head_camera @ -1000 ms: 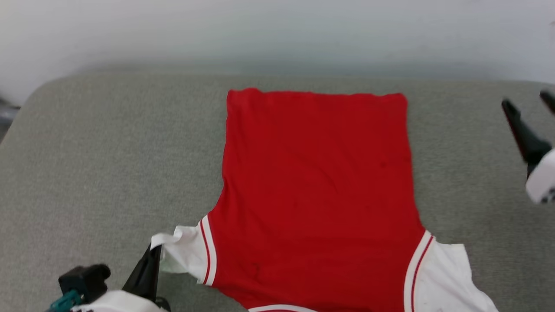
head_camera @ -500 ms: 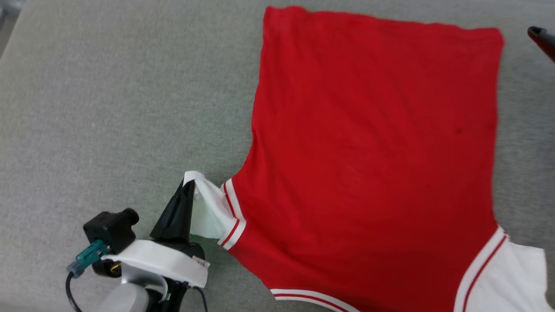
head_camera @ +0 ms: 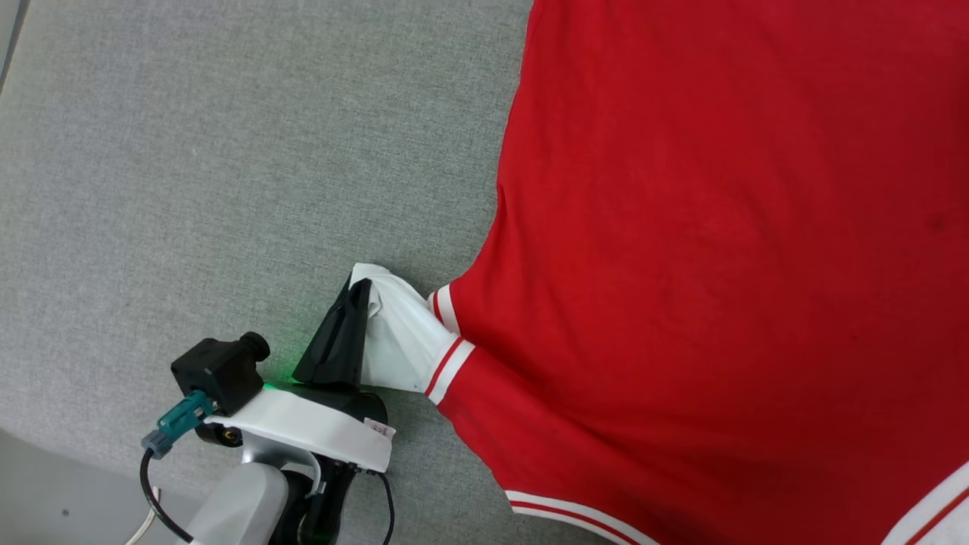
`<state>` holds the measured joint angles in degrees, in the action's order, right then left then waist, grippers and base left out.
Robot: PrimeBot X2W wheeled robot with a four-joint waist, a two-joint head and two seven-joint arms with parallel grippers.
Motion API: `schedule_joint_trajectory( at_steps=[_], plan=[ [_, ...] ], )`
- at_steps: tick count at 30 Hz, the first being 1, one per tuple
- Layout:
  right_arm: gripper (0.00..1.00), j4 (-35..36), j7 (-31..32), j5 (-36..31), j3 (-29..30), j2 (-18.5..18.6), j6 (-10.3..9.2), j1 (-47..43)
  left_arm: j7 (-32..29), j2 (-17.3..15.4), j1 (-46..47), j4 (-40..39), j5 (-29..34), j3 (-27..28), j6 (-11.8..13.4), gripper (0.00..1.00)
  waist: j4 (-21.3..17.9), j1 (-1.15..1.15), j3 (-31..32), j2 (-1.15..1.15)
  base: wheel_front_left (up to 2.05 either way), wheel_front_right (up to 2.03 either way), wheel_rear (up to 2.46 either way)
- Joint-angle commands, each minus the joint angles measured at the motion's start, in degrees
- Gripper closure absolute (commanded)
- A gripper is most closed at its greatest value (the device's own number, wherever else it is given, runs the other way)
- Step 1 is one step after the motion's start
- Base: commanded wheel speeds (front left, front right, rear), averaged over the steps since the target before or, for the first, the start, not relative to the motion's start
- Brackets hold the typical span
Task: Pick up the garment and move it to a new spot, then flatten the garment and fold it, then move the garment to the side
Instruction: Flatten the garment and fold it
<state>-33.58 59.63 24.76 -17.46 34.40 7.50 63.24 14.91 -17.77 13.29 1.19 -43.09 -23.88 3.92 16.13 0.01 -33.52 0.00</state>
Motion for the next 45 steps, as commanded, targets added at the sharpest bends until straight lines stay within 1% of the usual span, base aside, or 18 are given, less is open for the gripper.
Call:
schedule_joint_trajectory(
  at_steps=[1,4,5,6,7,10,13,16,18,25,31,35,38,42,45],
  plan=[
    [0.0,-1.91,0.59,0.28,-1.19,-0.66,-0.03,-2.51,0.38,0.42,0.59,0.19,0.32,0.33,-0.36,1.0,0.6,-0.01,-0.68,0.0,0.0,0.0,0.0],
    [0.0,-3.04,1.26,0.7,-3.01,-0.21,-0.03,-4.79,0.37,1.4,0.69,0.49,1.07,1.23,-1.07,1.0,0.71,-0.01,-1.04,0.0,0.0,0.0,0.0],
    [0.24,-3.23,1.08,0.84,-3.24,0.05,-0.03,-5.02,0.34,1.6,0.69,0.59,1.25,1.46,-1.35,1.0,0.73,-0.01,-1.1,0.0,0.0,0.0,0.0],
    [0.69,-3.31,0.5,0.49,-3.27,0.49,-0.03,-4.92,0.33,1.71,0.7,0.7,1.52,1.62,-1.51,1.0,0.72,-0.01,-1.15,0.0,0.0,0.0,0.0],
    [1.0,-3.35,0.0,0.21,-3.39,0.79,-0.04,-4.62,0.33,1.87,0.75,0.85,1.7,1.85,-1.81,1.0,0.7,-0.01,-1.16,0.0,0.0,0.0,0.0],
    [1.0,-3.35,-2.18,-0.19,-3.54,1.09,-0.05,-3.23,0.34,2.43,0.41,1.39,1.55,2.7,-2.57,1.0,0.14,-0.01,-0.58,0.0,0.0,0.0,0.0],
    [1.0,-2.59,-5.15,0.28,-4.16,0.53,-0.05,-2.18,0.33,2.34,-0.54,2.35,2.15,3.33,-2.79,1.0,-0.84,-0.01,1.13,0.0,0.0,0.0,0.0],
    [1.0,-0.61,-9.56,1.51,-5.79,0.65,-0.05,-1.8,0.33,2.57,-1.44,3.22,1.59,4.01,-3.22,1.0,-1.78,-0.01,3.52,0.0,0.0,0.0,0.0],
    [1.0,0.79,-12.62,3.37,-6.83,0.7,-0.05,-1.86,0.29,1.95,-2.36,4.02,1.89,4.37,-2.97,1.0,-2.66,-0.01,5.31,0.0,0.0,0.0,0.0],
    [1.0,5.74,-20.7,9.62,-11.2,3.48,-0.05,-7.99,0.07,0.57,-6.06,5.27,1.35,5.36,-1.97,1.0,-6.05,-0.01,12.23,0.0,0.0,0.0,0.0],
    [1.0,11.49,-25.8,14.23,-10.99,7.6,-0.05,-17.57,-0.93,-1.05,-9.83,4.86,0.75,5.99,-0.77,1.0,-8.64,-0.01,18.26,0.0,0.0,0.0,0.0],
    [1.0,15.44,-27.9,16.34,-8.92,10.02,-0.05,-26.61,-1.32,-1.96,-12.84,4.04,0.2,6.67,0.22,1.0,-10.51,-0.01,21.59,0.0,0.0,0.0,0.0],
    [1.0,18.1,-28.81,17.37,-6.29,11.47,-0.05,-34.09,-1.39,-2.39,-14.91,3.3,-0.03,6.93,1.0,1.0,-11.79,-0.01,23.56,0.0,0.0,0.0,0.0],
    [1.0,20.83,-29.17,18.27,-1.35,11.86,-0.05,-44.6,-1.63,-2.86,-17.05,2.35,-0.47,7.26,1.73,1.0,-13.29,-0.01,25.37,0.0,0.0,0.0,0.0],
    [1.0,22.74,-28.66,18.64,1.83,11.03,-0.05,-52.39,-1.94,-3.34,-18.27,1.9,-0.35,7.33,2.29,1.0,-14.26,-0.01,26.4,0.0,0.0,0.0,0.0]
  ],
)
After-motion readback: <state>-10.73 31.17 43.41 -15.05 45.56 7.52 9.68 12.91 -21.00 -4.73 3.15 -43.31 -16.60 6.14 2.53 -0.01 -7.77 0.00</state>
